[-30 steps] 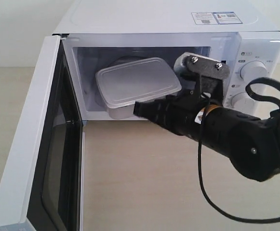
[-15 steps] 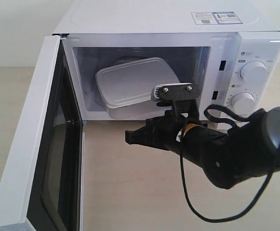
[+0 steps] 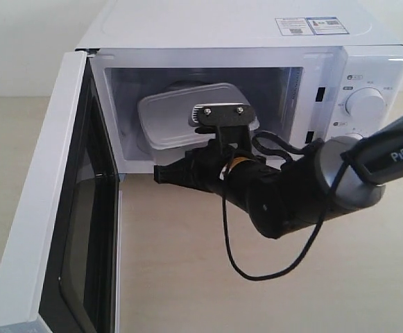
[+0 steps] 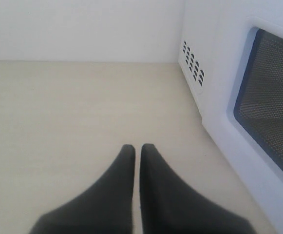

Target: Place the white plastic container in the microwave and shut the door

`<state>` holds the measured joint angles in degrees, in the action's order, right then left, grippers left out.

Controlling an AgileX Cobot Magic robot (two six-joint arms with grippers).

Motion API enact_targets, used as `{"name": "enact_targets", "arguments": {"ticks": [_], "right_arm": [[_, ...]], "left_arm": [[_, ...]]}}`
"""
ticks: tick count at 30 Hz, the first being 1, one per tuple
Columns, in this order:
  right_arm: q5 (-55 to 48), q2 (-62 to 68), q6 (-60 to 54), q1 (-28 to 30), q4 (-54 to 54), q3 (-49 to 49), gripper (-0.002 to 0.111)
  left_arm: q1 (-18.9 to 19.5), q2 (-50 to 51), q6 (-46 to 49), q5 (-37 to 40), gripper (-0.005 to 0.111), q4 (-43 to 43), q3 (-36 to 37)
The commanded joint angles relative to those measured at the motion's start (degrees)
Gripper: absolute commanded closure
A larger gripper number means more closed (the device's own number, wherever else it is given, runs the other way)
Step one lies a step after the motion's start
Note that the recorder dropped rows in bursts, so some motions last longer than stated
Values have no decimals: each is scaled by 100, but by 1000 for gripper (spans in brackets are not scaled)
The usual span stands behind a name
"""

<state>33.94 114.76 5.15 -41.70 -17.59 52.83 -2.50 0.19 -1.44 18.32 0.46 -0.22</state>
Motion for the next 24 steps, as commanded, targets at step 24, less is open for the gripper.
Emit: {"name": "enact_targets", "arguments": {"ticks": [24], "right_arm": [[163,299,-976,585,-610,788,108]], "left_arm": [[11,-19,-48,-29,102,4,22]]}}
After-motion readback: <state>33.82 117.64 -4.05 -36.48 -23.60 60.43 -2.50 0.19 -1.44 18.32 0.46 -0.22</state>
